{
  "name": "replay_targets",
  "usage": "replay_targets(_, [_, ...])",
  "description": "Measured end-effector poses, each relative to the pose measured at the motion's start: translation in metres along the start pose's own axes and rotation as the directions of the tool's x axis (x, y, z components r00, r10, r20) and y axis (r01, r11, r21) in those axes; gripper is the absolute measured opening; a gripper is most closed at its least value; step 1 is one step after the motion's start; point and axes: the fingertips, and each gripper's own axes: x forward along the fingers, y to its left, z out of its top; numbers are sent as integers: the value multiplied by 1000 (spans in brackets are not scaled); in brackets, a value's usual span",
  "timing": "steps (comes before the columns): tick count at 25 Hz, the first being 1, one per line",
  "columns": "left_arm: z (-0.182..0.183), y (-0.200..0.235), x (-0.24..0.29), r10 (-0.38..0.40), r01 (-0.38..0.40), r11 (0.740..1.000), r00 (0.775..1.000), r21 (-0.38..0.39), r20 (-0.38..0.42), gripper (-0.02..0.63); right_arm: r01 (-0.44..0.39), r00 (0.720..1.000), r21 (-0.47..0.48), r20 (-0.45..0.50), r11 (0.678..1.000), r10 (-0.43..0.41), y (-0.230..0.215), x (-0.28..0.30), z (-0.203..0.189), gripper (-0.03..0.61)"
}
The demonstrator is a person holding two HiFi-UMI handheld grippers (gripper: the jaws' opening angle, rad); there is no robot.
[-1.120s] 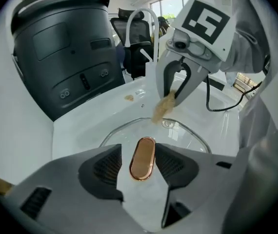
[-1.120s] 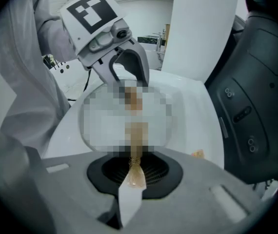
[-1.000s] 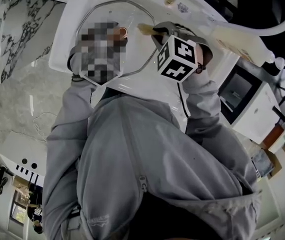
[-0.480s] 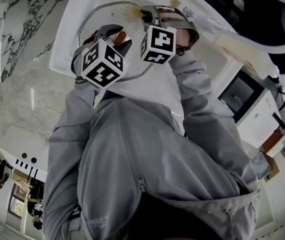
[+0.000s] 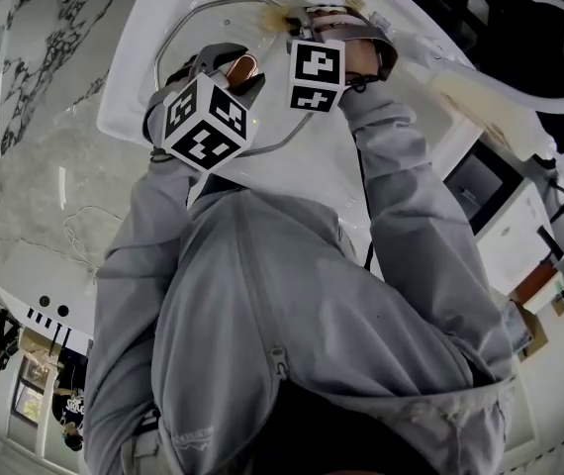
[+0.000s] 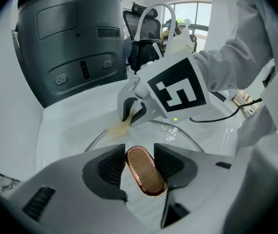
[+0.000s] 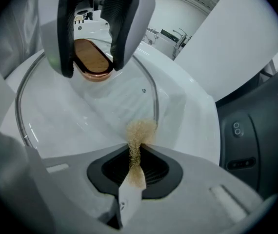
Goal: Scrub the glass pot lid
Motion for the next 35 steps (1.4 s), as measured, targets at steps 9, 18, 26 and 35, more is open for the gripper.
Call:
replay_targets(9, [0, -3, 1, 9, -9, 1000, 1000, 1, 7, 183, -78, 997, 52, -13, 996, 78, 46, -23, -17, 46])
replay_targets(18, [0, -4, 1, 22, -22, 1000, 1000, 8, 12, 183, -130, 991, 103, -10, 986, 132, 103, -52, -10, 46])
replay_targets(26, [1, -4, 0, 57, -57, 998, 998, -8, 25, 181, -189, 982, 93, 9, 978, 189, 152, -77, 22, 46])
replay_targets(35, [2, -1, -4, 138, -135, 990, 988, -41, 70, 183, -305, 949, 164, 136, 938, 285, 189, -101, 61, 46])
